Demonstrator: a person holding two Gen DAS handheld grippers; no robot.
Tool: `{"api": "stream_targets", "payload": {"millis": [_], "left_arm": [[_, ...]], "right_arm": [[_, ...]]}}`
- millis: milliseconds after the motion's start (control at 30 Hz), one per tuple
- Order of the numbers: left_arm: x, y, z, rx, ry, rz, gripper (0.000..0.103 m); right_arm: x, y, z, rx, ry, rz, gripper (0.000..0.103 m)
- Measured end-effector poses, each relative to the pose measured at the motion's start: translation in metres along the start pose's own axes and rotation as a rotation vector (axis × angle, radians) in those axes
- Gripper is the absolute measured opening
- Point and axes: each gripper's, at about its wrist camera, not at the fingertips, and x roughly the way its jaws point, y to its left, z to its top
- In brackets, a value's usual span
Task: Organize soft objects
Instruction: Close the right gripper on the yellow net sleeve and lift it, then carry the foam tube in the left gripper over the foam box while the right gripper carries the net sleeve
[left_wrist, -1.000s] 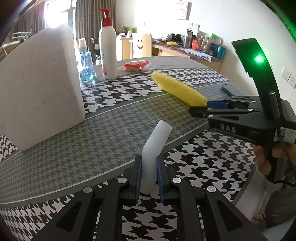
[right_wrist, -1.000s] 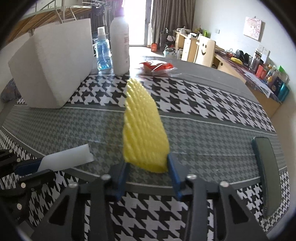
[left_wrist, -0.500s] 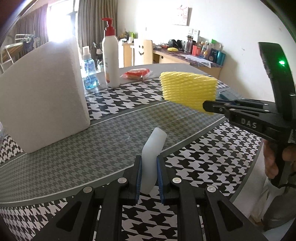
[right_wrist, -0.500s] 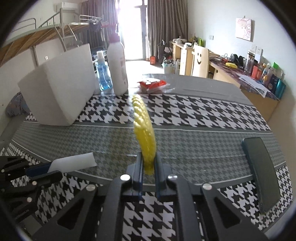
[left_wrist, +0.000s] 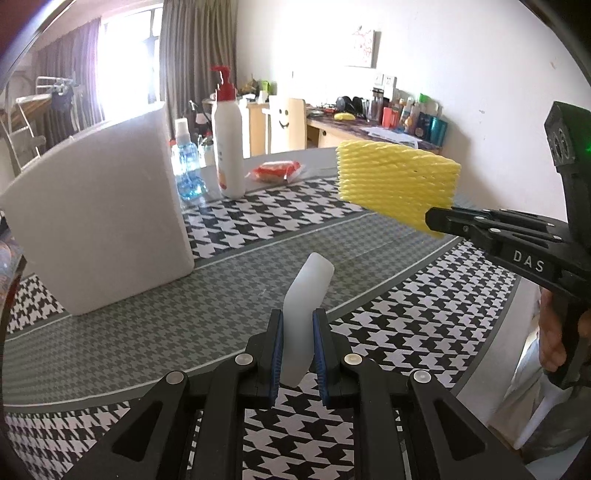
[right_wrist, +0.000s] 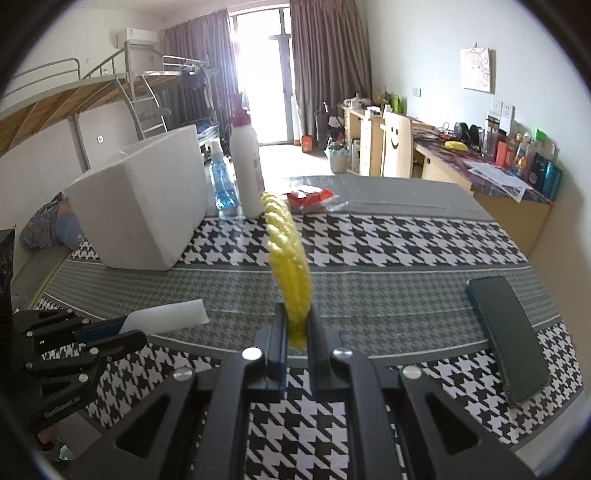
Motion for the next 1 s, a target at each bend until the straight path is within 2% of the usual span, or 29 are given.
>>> {"api": "stream_targets", "payload": {"millis": [267, 633, 1000], "left_arm": [[-0.011, 0.003, 0.006, 0.001, -0.032, 0.016, 0.017], [-0.021, 0.007, 0.011, 0.005, -0.059, 0.023, 0.017], [-0.034, 0.014, 0.031, 0.004, -0.121, 0.067, 0.017]], "right_arm": [[-0.014, 0.007, 0.003, -0.021, -0.042, 0.013, 0.012], [-0.020, 0.011, 0.007, -0.032, -0.061, -0.027, 0.012], [-0.030, 0.015, 0.016, -0.022, -0.103, -0.004, 0.012]]}}
